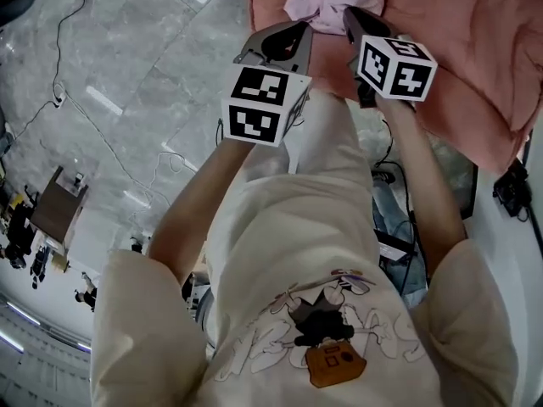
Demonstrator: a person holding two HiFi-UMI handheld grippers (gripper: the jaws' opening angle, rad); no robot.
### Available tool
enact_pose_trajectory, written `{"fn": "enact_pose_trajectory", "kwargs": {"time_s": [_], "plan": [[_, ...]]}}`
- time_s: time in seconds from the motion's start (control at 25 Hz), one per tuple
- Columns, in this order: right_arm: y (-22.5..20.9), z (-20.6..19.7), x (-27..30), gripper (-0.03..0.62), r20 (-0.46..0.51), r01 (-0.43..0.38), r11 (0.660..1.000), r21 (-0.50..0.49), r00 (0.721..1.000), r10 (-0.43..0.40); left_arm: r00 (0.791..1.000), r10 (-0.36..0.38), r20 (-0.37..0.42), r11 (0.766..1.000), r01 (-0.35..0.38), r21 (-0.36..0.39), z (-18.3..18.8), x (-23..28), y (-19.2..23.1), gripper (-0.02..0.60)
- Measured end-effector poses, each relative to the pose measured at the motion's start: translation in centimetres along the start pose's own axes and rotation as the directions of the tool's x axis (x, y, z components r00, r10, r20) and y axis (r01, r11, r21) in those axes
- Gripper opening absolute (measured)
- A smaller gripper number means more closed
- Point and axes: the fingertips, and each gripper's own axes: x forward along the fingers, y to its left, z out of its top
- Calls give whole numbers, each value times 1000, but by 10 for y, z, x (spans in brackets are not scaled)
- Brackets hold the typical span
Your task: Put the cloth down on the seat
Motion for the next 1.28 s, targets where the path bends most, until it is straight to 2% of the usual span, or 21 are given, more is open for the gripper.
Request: {"fn": "enact_pose_trajectory", "kwargs": {"time_s": [0.12, 0.32, 0.6, 0.76, 1.12, 1.28], "plan": [[19, 1, -26, 43, 11, -12, 1000, -2, 1000, 12, 1000, -2, 17, 1000, 2, -4, 6, -23, -6, 5], [65, -1, -60, 41, 19, -110, 994, 9, 994, 110, 999, -5, 34, 1000, 5, 4, 14, -63, -17, 5], [110, -2, -107, 41, 48, -131, 984, -121, 989, 137, 998, -25, 59, 1000, 26, -16, 7, -111, -37, 5], [138, 6, -132, 41, 78, -135, 971, -199, 985, 153, 994, -38, 99, 999, 40, -20, 16, -143, -43, 5], [182, 19, -183, 41, 159, -144, 955, -261, 969, 190, 986, -44, 160, 999, 40, 22, 38, -200, -54, 5], [201, 26, -206, 41, 203, -157, 950, -269, 955, 216, 978, -58, 199, 998, 57, 10, 46, -228, -59, 5]]}}
